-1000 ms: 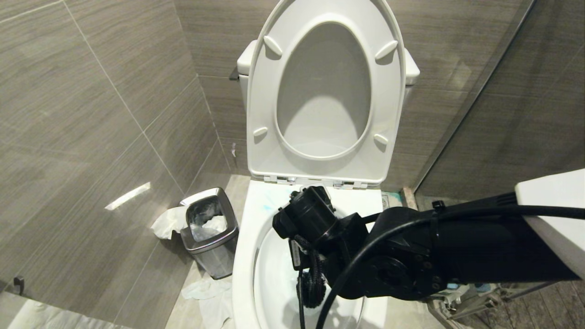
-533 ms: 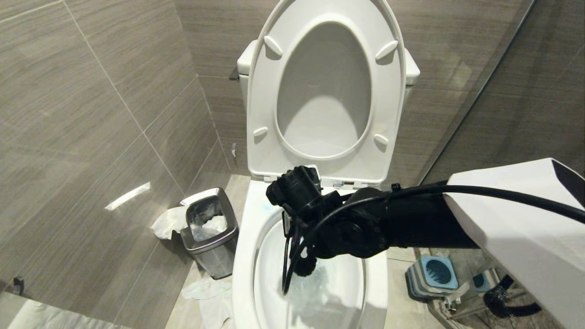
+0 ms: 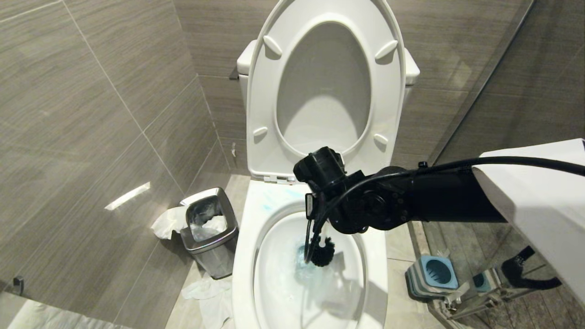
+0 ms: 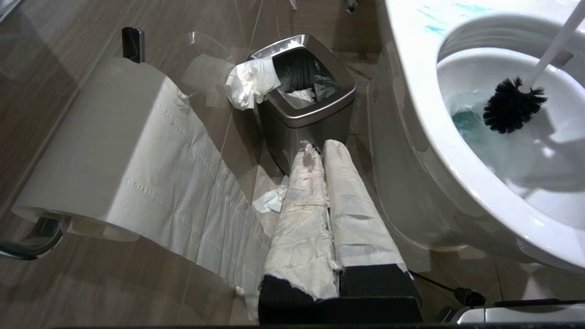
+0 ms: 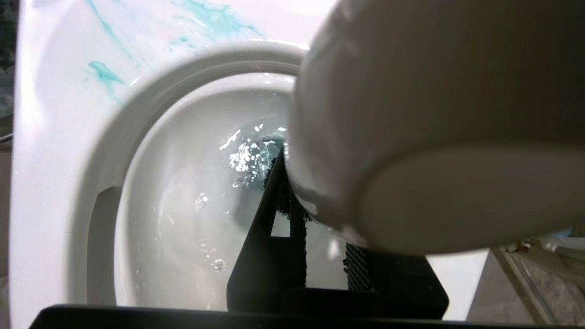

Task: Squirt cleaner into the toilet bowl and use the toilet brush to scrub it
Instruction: Scrub the toilet bowl

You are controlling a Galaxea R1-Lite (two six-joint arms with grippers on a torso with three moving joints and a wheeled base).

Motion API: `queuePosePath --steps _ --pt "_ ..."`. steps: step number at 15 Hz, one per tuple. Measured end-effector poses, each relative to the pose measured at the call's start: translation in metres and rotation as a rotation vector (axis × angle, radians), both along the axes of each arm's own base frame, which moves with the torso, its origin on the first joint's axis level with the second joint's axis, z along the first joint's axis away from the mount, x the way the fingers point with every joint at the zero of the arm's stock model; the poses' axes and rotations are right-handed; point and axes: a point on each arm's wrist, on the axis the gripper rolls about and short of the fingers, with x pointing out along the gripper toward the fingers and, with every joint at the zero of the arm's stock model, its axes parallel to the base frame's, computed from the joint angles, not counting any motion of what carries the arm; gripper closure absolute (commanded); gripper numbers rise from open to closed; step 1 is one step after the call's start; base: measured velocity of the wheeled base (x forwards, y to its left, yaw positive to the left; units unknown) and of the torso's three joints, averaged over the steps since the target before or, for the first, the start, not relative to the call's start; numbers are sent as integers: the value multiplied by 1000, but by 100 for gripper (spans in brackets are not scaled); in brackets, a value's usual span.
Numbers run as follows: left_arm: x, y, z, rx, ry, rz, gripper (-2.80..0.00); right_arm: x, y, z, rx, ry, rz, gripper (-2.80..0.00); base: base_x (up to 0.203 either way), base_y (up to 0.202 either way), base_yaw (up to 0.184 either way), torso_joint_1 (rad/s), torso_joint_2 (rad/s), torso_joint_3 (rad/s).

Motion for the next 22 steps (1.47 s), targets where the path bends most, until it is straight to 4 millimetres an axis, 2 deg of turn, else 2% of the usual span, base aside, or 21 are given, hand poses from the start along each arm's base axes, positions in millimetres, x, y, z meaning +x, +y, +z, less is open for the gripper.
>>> queuePosePath --steps 4,6,9,12,15,17,20,22 --pt "0 0 0 -2 0 0 0 -23 10 1 18 16 35 0 0 0 0 0 0 0" --pt "0 0 0 -15 0 1 0 -26 15 -3 20 19 45 0 0 0 0 0 0 0" --pt "0 0 0 -34 1 4 0 -17 25 -2 48 -12 45 0 0 0 0 0 0 0" --pt "0 0 0 -34 1 3 0 3 30 5 63 -61 35 0 0 0 0 0 0 0" --pt "0 0 0 -34 1 4 0 21 21 8 20 -82 28 0 0 0 0 0 0 0" --pt "0 0 0 -34 1 4 0 23 14 7 4 -69 17 0 0 0 0 0 0 0" --pt "0 0 0 -34 1 3 0 12 2 4 -27 -26 19 0 0 0 0 0 0 0" --pt "0 0 0 -34 1 4 0 -6 1 0 -46 7 39 0 0 0 0 0 0 0"
